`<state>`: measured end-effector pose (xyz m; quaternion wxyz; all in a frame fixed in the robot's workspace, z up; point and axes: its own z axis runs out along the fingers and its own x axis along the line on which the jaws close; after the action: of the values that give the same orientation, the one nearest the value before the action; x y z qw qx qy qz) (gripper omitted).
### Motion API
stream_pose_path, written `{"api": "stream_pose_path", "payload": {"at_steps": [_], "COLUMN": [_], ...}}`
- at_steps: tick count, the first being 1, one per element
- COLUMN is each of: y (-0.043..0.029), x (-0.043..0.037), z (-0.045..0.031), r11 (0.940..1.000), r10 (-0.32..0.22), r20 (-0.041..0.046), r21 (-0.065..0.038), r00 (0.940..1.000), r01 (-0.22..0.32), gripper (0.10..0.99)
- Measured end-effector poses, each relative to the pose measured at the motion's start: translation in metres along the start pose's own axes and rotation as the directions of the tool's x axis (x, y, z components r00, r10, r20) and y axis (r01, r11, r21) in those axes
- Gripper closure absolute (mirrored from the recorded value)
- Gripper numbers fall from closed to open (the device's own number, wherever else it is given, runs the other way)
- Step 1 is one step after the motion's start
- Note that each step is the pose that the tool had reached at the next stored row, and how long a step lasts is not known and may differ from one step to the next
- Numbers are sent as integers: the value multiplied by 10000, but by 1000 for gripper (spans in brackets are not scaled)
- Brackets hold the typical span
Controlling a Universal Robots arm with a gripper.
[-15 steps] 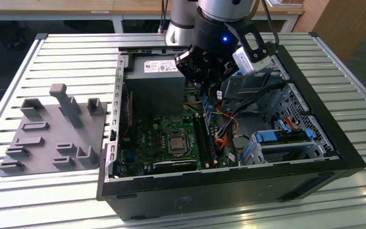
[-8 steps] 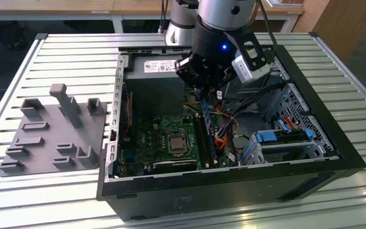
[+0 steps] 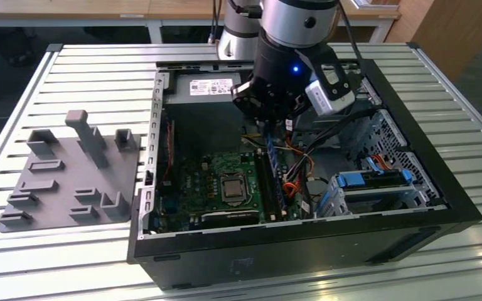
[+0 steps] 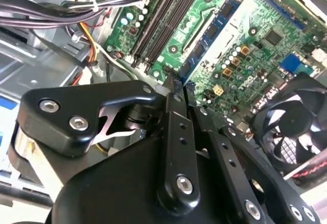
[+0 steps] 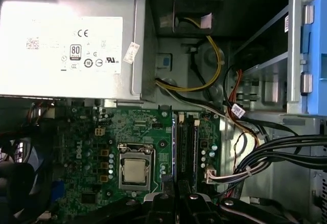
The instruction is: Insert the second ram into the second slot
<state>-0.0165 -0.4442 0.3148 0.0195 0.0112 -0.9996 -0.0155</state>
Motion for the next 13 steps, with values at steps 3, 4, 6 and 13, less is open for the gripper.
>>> {"api": "stream_pose_path", "payload": {"at_steps": [3, 4, 6, 13], "y": [-2, -4, -5, -11], "x": [-21, -35, -39, -47], "z": [54, 89, 126, 289], "r11": [10000, 9999, 9998, 9996], "r10": [78, 151, 185, 292], "r20": [2, 4, 5, 8], "r21": [-3, -4, -7, -10], "r00": [10000, 9999, 9998, 9996], "r01": [-78, -151, -185, -292], "gripper": [949, 949, 949, 949]}}
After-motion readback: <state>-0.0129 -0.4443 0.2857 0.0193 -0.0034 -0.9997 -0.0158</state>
